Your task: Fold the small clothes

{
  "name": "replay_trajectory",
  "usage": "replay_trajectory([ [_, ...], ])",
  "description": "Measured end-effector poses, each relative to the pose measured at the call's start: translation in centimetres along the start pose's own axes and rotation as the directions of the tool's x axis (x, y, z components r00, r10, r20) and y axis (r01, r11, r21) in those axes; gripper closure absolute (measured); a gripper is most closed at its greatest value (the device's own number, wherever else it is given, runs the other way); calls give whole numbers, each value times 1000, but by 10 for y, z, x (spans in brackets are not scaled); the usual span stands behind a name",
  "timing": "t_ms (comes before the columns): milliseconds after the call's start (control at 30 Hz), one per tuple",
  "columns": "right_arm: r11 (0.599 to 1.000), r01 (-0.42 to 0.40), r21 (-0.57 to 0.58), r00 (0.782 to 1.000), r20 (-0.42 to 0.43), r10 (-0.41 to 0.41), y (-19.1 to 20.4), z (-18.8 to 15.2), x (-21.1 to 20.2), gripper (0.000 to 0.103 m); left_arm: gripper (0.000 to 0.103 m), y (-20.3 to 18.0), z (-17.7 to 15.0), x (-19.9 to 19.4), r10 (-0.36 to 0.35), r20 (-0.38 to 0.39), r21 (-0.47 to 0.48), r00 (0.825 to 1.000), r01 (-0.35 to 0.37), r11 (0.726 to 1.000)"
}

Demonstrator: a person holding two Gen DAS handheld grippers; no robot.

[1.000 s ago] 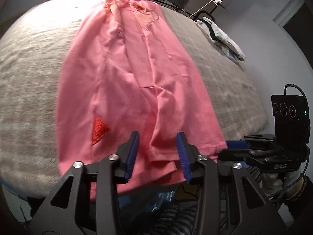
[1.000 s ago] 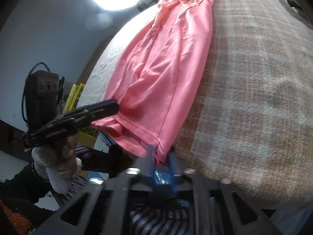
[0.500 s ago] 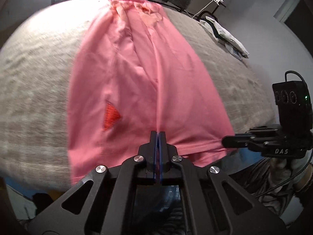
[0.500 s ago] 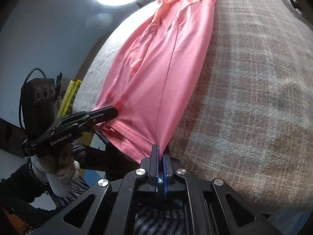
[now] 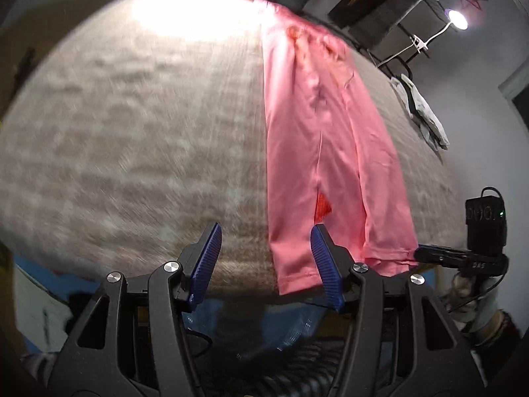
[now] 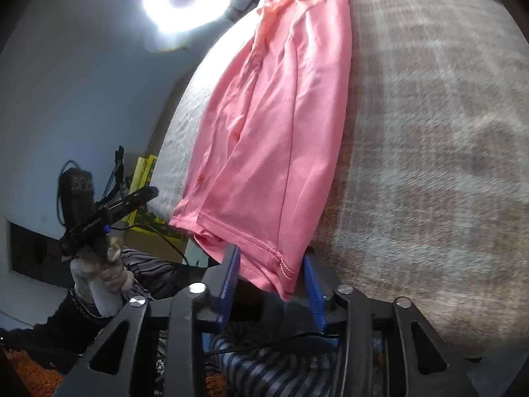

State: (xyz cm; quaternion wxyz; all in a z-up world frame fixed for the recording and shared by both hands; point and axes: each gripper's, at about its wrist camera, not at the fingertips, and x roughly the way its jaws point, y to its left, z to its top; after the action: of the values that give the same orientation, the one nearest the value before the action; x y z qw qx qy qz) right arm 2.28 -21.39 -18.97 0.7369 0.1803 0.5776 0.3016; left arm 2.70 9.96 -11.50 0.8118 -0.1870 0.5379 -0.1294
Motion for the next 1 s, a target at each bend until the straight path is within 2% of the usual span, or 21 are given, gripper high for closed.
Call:
replay_trajectory([
  [133,1000,-19,-7,999,-30,19,14,2,16,64,51,-3,-8,22,-38,-113,-7,993,38,999],
  [233,999,-41,15,998,-52,42,12,3,21,65,51,-13,-11,26,-17,-127,27,992,21,999],
  [267,998,-51,26,997,-53,52,9,4,20,66,54,-15,-10,26,-16,-132,28,991,20,999],
  [400,997,-60,56,996,-64,64,-1,7,20,76,77,-19,-12,29,-15,-163,26,986,19,999],
  [433,997,-51,52,996,-68,55,-2,8,18,84,96,-22,-12,31,-8,-166,40,986,15,999],
  [467,998,-37,46,997,-71,41,-4,8,18,93,100,-24,-13,35,-10,-179,49,984,19,999],
  [567,997,-37,69,996,-72,42,-8,9,17,100,101,-26,-10,33,-43,-157,38,987,50,998],
  [700,993,-70,94,996,-43,74,-13,12,7,100,101,-27,4,23,-103,-99,1,990,104,995],
  [1000,986,-120,115,992,61,114,-10,47,-23,100,101,-40,55,24,-142,-41,-6,989,142,990],
])
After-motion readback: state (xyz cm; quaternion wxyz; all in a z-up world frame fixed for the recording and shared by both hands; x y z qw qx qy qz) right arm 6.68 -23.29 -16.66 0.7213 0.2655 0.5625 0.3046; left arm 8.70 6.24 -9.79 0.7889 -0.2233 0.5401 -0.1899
